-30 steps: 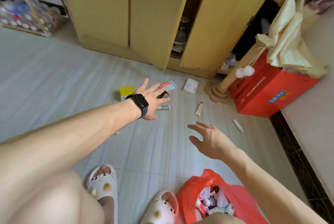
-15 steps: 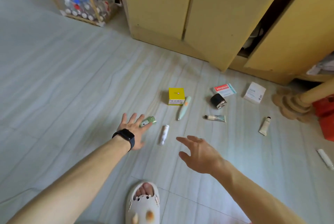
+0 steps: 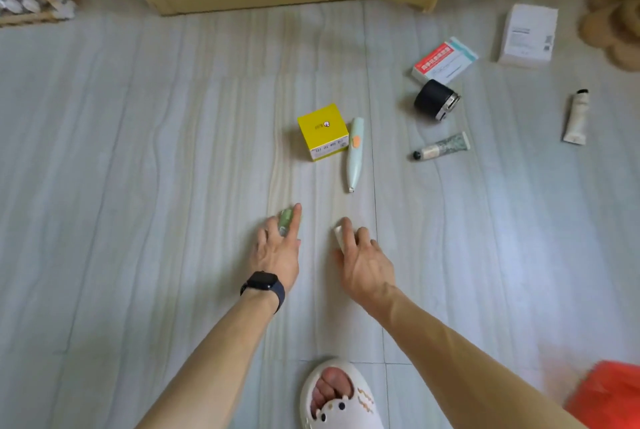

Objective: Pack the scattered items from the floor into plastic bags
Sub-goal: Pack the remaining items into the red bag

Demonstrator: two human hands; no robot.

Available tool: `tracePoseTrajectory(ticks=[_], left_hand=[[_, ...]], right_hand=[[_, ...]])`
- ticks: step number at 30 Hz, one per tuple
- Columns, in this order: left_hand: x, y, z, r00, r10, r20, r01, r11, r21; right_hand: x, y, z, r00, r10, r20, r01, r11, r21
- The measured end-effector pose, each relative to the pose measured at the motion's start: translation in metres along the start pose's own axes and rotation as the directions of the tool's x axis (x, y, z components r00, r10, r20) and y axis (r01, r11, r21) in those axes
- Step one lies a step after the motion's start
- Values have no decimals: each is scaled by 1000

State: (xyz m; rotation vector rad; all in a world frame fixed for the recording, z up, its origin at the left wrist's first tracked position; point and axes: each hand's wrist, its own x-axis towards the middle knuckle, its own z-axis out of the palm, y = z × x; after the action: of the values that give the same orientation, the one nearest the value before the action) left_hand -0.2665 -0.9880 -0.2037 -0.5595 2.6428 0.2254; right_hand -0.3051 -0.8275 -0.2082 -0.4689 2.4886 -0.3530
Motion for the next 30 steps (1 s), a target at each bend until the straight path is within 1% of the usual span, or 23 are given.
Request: tracePoseTrajectory(ticks=[2,4,6,7,8,9,11,12,14,16,18,20,23,26,28,30], left_hand=[[-4,6,-7,996,-11,85,14,1000,-27],[-3,10,-23,978,-17,210,16,1000,5],[-5,16,-45,922,-32,386,15,999,47],[-8,22,-59,890,-38,454,6,997,71],[-14,29,-74,872,-30,489,-14,996,85],[-19,38,-88,867,-9,499,-28,997,67],[-36,60,-118,888,65,455,-70,998,-6],[-48,72,-134,903,111,415,-111,994,-26],[-70,95,-161,924,201,326,-198,979,-41],[-97,120,-183,928,277,250,-270,961,-62],[-122,146,-202,913,363,187,-358,932,-61],[-149,176,-219,879,455,141,-454,890,-35],[-190,225,-239,803,589,91,-594,804,41],[-216,273,-244,741,670,55,-671,733,111],[-232,306,-242,690,723,36,-720,680,137],[-246,335,-234,641,768,12,-763,635,126]], right_hand=[[-15,15,-3,998,27,54,-26,999,-26],[-29,31,-14,986,90,141,-82,995,-61],[-45,47,-37,964,118,240,-120,993,-6],[-53,55,-53,949,125,290,-139,990,30],[-61,63,-70,929,136,343,-162,986,49],[-66,70,-87,905,150,399,-181,982,43],[-78,84,-126,865,166,473,-151,986,-69],[-88,90,-147,868,172,465,-125,983,-132],[-108,97,-186,911,188,367,-145,979,-142],[-141,104,-222,964,141,224,-106,982,-159],[-176,116,-250,993,76,94,-60,985,-164],[-210,132,-268,999,48,21,-45,991,-126],[-258,161,-285,995,55,-87,-59,998,-34],[-308,184,-290,972,88,-217,-59,989,134],[-341,203,-284,939,131,-319,-36,957,286],[-368,222,-271,885,215,-414,-16,902,432]])
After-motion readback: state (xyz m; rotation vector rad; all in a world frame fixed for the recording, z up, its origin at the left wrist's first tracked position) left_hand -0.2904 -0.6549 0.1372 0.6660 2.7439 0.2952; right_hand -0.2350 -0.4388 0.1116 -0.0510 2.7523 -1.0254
